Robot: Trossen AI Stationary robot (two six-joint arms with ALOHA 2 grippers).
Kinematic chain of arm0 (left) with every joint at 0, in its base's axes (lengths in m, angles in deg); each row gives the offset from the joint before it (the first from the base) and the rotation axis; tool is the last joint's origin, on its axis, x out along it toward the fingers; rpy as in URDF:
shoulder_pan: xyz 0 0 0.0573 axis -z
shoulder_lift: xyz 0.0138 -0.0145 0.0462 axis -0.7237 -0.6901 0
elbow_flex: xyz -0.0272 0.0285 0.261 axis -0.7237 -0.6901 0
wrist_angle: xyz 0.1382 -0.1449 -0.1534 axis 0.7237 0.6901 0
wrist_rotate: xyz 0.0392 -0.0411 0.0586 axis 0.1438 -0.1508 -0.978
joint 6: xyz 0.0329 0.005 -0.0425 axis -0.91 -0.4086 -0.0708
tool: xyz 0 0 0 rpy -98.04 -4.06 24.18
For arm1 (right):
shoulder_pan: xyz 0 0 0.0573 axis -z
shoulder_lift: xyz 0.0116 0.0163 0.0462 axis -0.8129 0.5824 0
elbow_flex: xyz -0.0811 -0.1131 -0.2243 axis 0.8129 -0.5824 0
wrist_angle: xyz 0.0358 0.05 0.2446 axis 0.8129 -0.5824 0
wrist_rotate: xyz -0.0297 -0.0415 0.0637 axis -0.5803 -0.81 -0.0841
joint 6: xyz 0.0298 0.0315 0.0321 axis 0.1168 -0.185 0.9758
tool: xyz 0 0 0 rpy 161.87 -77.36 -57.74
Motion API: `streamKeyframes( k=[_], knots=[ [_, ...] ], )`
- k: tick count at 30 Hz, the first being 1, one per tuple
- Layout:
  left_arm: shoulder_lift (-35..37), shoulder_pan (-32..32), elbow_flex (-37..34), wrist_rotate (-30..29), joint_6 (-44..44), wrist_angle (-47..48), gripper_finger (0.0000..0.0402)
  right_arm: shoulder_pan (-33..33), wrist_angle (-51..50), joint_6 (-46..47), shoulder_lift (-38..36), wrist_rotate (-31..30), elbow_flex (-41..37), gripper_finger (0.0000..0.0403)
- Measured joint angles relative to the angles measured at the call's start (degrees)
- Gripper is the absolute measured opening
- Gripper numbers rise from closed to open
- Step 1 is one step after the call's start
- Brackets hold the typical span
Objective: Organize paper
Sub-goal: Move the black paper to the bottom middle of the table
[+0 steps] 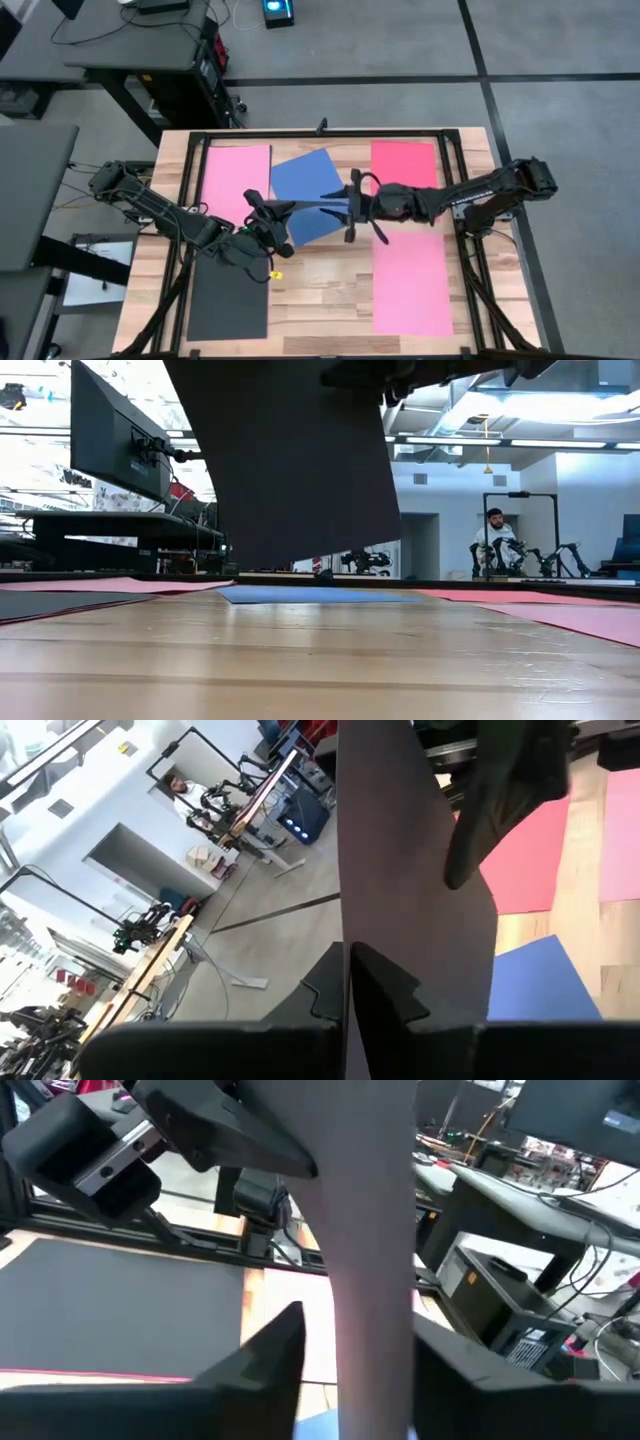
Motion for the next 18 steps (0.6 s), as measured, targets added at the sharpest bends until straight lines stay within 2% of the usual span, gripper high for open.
streamKeyframes(
  k=[3, 4, 12, 18],
  knots=[
    [0.0, 0.0, 0.0, 1.08, 0.78, 0.79, 0.0, 0.03, 0.03, -1.49, 0.0, 0.07, 0.0, 0.0025],
    [0.0, 0.0, 0.0, 1.23, 0.83, 0.92, 0.0, 0.01, 0.01, -2.31, 0.0, 0.07, 0.0, 0.0013],
    [0.0, 0.04, 0.0, 2.43, 0.51, 1.02, 0.0004, -1.14, 0.03, -5.2, 0.0, -0.14, 0.0, 0.0],
    [0.0, 0.4, 0.0, 6.09, 0.68, 1.0, 0.0063, -2.13, -0.11, -6.76, 0.0, -3.25, 0.0, 0.0]
  ],
)
